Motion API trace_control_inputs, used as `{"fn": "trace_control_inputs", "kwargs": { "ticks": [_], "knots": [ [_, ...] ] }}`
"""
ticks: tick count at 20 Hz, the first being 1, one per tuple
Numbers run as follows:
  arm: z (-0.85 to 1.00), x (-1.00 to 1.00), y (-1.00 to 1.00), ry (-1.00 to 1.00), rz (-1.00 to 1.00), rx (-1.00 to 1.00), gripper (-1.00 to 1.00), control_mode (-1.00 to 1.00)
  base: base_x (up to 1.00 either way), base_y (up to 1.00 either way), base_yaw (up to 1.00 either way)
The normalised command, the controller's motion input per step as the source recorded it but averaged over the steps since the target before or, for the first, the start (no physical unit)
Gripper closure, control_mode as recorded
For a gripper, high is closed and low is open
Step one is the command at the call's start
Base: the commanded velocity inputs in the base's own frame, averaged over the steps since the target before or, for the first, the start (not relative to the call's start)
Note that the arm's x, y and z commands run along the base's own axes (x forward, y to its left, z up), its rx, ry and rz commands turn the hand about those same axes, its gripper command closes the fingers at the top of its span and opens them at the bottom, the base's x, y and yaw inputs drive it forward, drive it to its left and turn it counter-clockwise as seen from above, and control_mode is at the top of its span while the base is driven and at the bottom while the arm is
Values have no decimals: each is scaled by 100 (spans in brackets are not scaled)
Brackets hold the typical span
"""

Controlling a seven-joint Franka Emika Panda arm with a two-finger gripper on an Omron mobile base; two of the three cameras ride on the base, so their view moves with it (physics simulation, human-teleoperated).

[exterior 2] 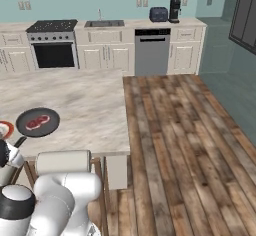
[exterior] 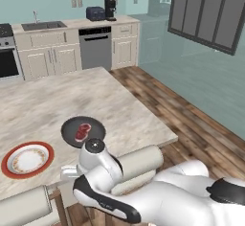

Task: Pick up the pan with the steak in it and place it on the dining table. Then place the steak on the plate.

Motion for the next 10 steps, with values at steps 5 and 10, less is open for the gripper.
{"fn": "trace_control_inputs", "kwargs": {
  "ticks": [5, 10],
  "knots": [
    [-4, -58, 0, -3, 24, 0, 100, -100, 0, 0, 0],
    [-2, -3, -1, 0, 0, 0, 100, -100, 0, 0, 0]
  ]
}}
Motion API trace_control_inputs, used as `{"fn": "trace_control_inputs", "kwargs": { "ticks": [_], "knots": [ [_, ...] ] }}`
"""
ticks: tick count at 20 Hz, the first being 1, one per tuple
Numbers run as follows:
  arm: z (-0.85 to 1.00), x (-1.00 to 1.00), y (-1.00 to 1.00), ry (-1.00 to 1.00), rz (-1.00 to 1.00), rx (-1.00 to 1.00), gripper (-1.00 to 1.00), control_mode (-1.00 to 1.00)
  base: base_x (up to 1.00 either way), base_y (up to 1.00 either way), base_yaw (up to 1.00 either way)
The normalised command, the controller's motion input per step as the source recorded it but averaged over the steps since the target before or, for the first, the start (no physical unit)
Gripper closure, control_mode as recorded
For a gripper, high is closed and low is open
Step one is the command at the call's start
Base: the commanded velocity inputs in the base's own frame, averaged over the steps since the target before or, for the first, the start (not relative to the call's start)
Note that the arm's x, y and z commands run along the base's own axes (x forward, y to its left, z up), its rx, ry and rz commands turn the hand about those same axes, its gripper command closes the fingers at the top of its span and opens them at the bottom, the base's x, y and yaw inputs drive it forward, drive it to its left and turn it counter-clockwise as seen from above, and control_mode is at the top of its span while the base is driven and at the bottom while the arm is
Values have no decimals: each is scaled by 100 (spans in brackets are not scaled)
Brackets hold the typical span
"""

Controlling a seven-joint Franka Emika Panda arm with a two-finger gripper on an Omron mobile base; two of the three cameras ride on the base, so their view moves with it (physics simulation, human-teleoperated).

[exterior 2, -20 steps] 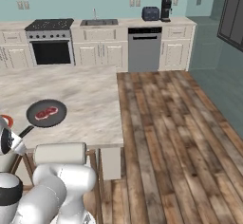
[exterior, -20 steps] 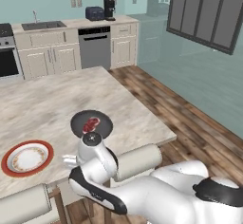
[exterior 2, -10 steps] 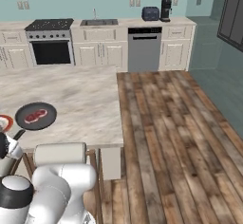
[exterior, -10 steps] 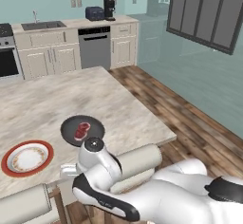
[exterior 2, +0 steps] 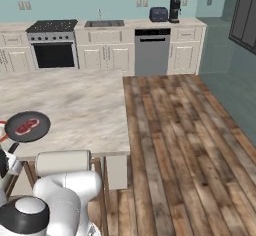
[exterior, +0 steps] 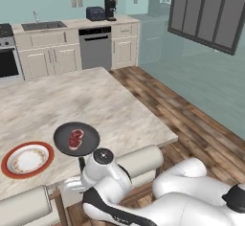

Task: Pick up the pan with the steak in it and place it on the dining table. Then place the steak on the plate.

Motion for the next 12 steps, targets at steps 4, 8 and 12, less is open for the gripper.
{"fn": "trace_control_inputs", "kwargs": {
  "ticks": [4, 8, 12],
  "knots": [
    [-20, -3, -24, 0, -2, 0, 100, -100, 0, 0, 0],
    [-28, 0, -27, 0, -8, 0, 100, -100, 0, 0, 0],
    [-6, 0, -2, 0, -2, 0, 100, -100, 0, 0, 0]
  ]
}}
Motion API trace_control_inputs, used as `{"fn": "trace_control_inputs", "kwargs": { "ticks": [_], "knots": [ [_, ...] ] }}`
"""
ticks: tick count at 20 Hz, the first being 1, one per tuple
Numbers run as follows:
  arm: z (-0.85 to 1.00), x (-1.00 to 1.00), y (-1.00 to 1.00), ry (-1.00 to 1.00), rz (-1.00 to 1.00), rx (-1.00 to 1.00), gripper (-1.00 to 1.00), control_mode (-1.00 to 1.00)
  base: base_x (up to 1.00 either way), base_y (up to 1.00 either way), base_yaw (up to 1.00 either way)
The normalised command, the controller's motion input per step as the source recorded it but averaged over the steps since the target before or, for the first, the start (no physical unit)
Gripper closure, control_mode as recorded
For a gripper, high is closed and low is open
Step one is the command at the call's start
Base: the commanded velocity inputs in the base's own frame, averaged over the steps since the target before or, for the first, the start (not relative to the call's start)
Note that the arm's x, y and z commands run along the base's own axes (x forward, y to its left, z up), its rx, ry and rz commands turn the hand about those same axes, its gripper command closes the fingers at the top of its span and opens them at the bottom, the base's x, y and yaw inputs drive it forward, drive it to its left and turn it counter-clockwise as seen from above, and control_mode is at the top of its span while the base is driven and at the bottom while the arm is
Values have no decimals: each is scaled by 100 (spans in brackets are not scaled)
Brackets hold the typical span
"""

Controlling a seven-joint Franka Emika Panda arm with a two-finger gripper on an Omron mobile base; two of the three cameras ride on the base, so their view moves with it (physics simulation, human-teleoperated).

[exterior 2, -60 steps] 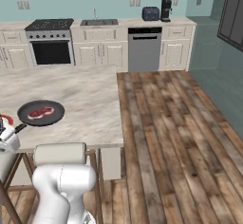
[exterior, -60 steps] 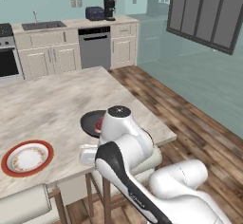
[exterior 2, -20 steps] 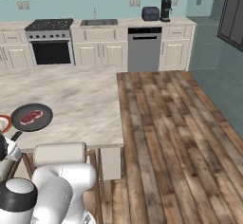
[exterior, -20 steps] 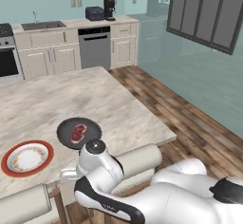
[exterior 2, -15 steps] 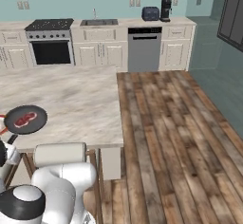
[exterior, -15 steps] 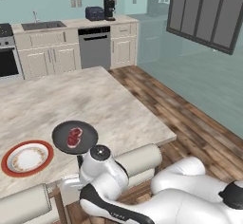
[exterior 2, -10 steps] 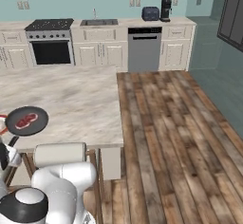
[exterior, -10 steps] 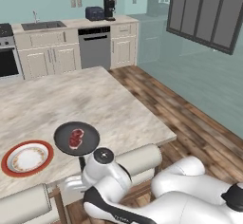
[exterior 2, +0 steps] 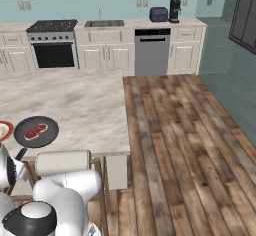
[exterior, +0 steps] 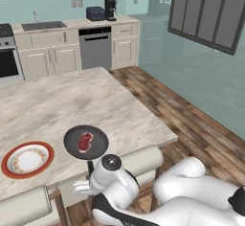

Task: Pick up the pan with the steak in it and place it on the dining table. Then place the steak on the plate.

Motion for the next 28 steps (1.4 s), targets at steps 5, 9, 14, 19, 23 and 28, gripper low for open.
{"fn": "trace_control_inputs", "kwargs": {
  "ticks": [5, 9, 14, 19, 23, 28],
  "knots": [
    [-3, 10, 0, 1, -1, 0, 100, -100, 0, 0, 0],
    [-4, 40, 0, 4, -4, 0, 100, -100, 0, 0, 0],
    [-2, 29, 1, 3, -3, -1, 100, -100, 0, 0, 0],
    [-14, 16, 7, 4, -2, -7, 100, -100, 0, 0, 0],
    [-21, 8, 8, 2, -1, -10, 100, -100, 0, 0, 0],
    [-11, 4, 2, 0, -1, -4, 100, -100, 0, 0, 0]
  ]
}}
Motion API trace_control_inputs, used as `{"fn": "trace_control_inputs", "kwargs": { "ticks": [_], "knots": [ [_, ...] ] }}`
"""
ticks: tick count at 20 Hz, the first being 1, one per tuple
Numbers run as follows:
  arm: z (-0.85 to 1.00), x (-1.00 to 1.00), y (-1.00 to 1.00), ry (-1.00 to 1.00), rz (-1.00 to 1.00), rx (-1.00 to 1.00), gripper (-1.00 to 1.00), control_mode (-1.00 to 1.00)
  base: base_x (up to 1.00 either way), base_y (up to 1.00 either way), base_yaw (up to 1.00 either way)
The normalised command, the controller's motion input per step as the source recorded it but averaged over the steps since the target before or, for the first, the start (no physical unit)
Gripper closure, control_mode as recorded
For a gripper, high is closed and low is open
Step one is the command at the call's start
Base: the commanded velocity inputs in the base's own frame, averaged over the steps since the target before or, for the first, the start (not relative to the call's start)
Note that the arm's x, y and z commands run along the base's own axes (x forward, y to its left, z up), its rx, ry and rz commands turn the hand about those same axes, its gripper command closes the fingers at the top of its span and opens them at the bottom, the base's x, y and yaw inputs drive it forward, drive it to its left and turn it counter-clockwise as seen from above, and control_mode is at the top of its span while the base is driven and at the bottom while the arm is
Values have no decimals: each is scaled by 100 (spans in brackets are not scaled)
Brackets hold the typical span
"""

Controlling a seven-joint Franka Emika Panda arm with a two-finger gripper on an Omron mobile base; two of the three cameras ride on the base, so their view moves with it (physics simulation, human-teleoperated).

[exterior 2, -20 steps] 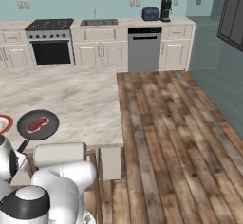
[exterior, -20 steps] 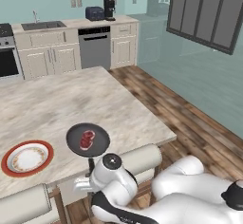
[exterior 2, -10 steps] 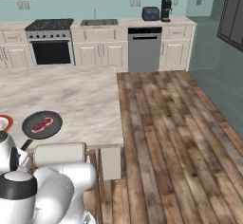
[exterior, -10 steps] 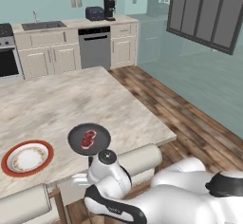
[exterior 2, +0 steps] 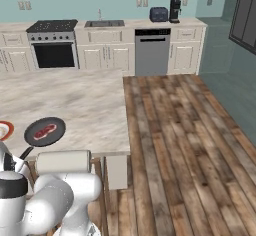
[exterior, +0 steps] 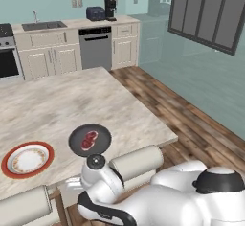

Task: Pick up the pan with the steak in it and place it on the dining table. Then place the steak on the plate.

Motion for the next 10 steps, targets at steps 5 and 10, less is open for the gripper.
{"fn": "trace_control_inputs", "kwargs": {
  "ticks": [5, 10],
  "knots": [
    [0, 0, 0, 0, 0, 0, 100, -100, 0, 0, 0],
    [0, 0, 0, 0, 0, 0, -100, -100, 0, 0, 0]
  ]
}}
